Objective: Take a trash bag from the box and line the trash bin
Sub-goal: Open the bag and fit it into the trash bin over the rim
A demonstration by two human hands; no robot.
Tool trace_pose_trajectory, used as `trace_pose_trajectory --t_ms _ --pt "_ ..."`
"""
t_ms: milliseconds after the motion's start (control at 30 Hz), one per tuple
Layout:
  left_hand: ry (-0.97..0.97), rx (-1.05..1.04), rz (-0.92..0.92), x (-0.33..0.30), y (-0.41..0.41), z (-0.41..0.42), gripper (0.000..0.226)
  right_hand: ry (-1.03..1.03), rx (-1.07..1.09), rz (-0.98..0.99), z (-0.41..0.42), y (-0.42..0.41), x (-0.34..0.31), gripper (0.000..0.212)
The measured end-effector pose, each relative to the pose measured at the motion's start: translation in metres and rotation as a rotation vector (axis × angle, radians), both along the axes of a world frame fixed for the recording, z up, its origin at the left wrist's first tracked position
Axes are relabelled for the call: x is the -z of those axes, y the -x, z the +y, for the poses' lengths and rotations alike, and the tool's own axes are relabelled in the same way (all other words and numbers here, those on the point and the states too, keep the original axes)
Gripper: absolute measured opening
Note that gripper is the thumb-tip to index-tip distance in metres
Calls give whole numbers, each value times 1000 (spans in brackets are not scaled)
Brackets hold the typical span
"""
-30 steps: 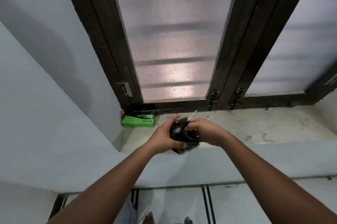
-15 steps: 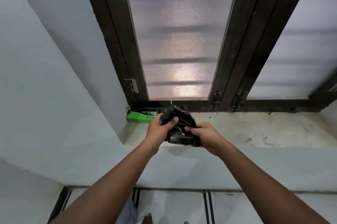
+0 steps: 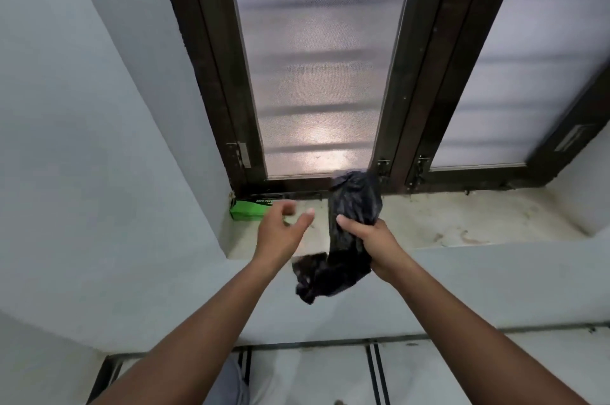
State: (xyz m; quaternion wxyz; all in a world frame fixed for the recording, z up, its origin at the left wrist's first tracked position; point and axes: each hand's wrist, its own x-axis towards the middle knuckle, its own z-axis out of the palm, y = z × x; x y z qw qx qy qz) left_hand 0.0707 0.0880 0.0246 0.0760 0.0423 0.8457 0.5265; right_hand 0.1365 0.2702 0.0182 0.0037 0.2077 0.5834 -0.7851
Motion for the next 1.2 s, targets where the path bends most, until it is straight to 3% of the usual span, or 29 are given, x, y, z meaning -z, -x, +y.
trace_pose_trajectory --t_ms 100,167,267,367,467,567,667,767,867,933,1033,1100,1200 --pt "-258 225 -283 -18 -7 -10 49 -249 -150 39 -18 -15 -11 35" --pt "-323 232 -294 -20 -10 -19 32 -295 -226 55 -31 -26 -16 34" --pt "-384 159 -233 -23 -20 -40 7 -191 -115 128 -59 -42 -21 28" --pt "-404 199 -192 -21 -36 -67 15 -213 86 148 -79 -52 -15 22" --pt "-377 254 -233 -19 -52 -90 15 -318 71 100 -93 -64 -1 18" --pt "-329 207 -264 -11 -63 -106 39 -414 48 8 -105 -75 5 21" --pt "-375 187 -222 -4 -68 -121 11 -530 -35 -72 -113 -85 0 22" --pt "-372 244 -179 -6 -76 -133 6 -707 -65 -144 -124 -98 -11 22" --pt "-327 248 -125 -11 -86 -135 19 -874 85 -56 -142 -113 -28 28" --pt "-288 244 -94 -10 -90 -135 29 -857 139 49 -152 -123 -36 31" --pt "-242 288 -30 -9 -93 -133 34 -766 120 80 -154 -132 -41 12" --pt "-242 316 -76 -12 -101 -134 32 -766 140 56 -151 -139 -42 7" --pt "-439 335 -373 -22 -122 -132 26 -790 176 58 -145 -156 -38 16"
